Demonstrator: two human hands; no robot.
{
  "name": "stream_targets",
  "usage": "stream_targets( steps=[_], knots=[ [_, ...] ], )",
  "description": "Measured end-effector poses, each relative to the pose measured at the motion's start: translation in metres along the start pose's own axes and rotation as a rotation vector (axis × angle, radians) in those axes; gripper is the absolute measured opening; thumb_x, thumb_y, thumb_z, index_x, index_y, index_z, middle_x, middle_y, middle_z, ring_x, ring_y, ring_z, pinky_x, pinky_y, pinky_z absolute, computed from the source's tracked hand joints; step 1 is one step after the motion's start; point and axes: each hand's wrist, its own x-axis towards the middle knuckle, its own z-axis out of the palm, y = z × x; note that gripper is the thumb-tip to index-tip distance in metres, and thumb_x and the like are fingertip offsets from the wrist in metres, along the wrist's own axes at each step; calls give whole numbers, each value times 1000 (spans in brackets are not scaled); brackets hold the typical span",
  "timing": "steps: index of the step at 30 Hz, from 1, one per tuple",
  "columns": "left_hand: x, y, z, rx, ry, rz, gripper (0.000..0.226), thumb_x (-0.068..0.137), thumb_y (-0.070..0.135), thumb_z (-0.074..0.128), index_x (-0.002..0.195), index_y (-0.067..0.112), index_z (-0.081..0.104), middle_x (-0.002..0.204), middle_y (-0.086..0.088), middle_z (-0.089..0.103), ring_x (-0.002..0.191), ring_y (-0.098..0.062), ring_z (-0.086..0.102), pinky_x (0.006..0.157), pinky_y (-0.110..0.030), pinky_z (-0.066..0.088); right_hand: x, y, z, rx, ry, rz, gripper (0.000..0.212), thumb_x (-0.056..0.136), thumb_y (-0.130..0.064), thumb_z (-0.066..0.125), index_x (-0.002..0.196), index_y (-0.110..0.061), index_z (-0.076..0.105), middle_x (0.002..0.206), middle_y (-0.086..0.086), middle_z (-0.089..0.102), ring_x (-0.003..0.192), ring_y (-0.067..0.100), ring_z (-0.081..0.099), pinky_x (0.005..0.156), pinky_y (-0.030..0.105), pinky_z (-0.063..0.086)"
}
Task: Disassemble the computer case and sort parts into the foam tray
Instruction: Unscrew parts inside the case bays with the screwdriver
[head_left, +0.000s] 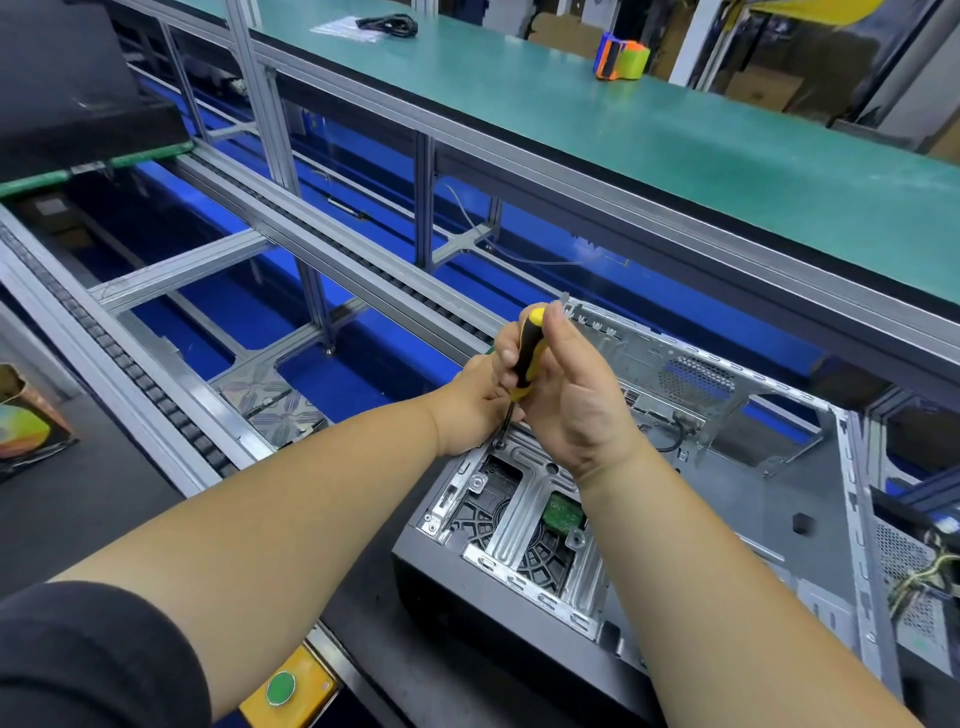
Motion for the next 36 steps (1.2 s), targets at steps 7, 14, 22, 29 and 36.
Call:
stream_targets(
  steps=[7,14,22,29,36],
  knots=[
    [3,-5,0,-48,21,55,31,88,-6,46,78,23,50,85,-12,51,83,-29,49,82,-54,49,2,-4,-2,-8,41,29,51,83,-58,53,90,-8,57,76,4,58,63,17,50,65,29,40],
    [1,-4,1,-38,34,89,10,72,19,39,75,29,40,76,3,44,76,-18,41,71,-40,45,6,-3,5,8,-10,49,71,99,-60,19,68,-10,59,44,-1,29,50,18,21,53,25,35],
    [5,-5,1,22,-14,33,18,79,14,42,72,30,41,89,-7,47,86,-22,45,81,-43,49,-2,-2,-2,12,-47,-46,34,86,-49,54,83,-16,48,72,2,54,60,18,45,59,30,31],
    [7,-9,3,-57,43,56,32,90,-8,44,78,21,45,81,0,47,78,-13,42,74,-35,44,2,-3,-1,11,-34,3,56,87,-63,42,74,-11,59,62,3,46,59,19,41,63,31,35],
    [9,-11,2,-43,28,116,37,87,-4,47,81,33,44,90,-2,47,92,-20,44,86,-44,46,3,-5,5,85,8,30,76,102,-56,16,55,-15,59,42,-1,28,46,16,27,58,31,30]
  ],
)
